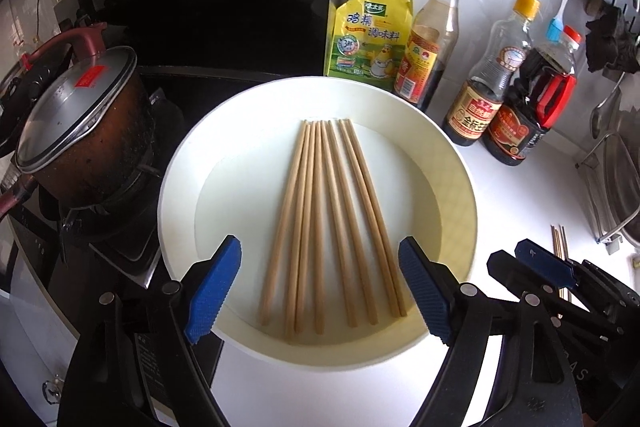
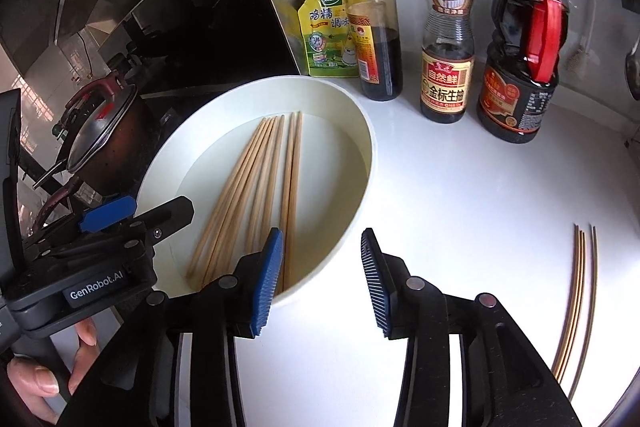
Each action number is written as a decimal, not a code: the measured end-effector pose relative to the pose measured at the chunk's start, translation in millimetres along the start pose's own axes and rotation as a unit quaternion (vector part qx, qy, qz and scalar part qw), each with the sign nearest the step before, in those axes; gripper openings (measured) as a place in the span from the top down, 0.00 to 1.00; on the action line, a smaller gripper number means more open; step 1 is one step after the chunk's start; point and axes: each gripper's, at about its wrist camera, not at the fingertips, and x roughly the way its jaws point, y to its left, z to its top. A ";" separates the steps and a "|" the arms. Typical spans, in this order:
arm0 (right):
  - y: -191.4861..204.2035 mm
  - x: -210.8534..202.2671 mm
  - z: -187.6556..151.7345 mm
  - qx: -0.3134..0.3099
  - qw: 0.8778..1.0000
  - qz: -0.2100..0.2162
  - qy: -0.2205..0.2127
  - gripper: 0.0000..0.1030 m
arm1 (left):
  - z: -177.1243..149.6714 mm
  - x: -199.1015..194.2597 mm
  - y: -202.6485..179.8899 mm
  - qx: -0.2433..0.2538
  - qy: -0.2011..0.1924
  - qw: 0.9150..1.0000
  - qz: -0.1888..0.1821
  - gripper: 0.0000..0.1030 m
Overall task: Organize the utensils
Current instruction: 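Move both open tools back to the remaining chopsticks, then close the left tool on one chopstick while the right tool grasps another chopstick, then carry the held chopsticks with both tools over the white basin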
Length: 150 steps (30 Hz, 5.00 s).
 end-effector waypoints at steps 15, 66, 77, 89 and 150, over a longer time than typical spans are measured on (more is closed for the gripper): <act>-55.4 -45.3 -56.4 0.038 0.999 -0.031 -0.005 0.56 | -36.0 -19.4 -57.9 0.037 0.009 0.999 -0.018 0.17; -257.3 -41.1 -147.1 0.077 0.978 -0.195 0.021 0.50 | -112.3 66.3 -274.7 0.154 0.064 0.981 -0.093 0.08; -280.7 -47.2 -150.0 0.085 0.976 -0.198 0.009 0.49 | -120.9 73.7 -297.1 0.170 0.068 0.978 -0.099 0.08; -283.7 -48.6 -151.3 0.081 0.978 -0.193 0.002 0.49 | -132.8 86.3 -311.4 0.182 0.081 0.975 -0.093 0.08; -104.8 -67.7 -23.3 0.004 0.997 -0.052 -0.065 0.94 | -9.4 -40.2 -131.4 0.094 -0.035 0.988 -0.115 0.93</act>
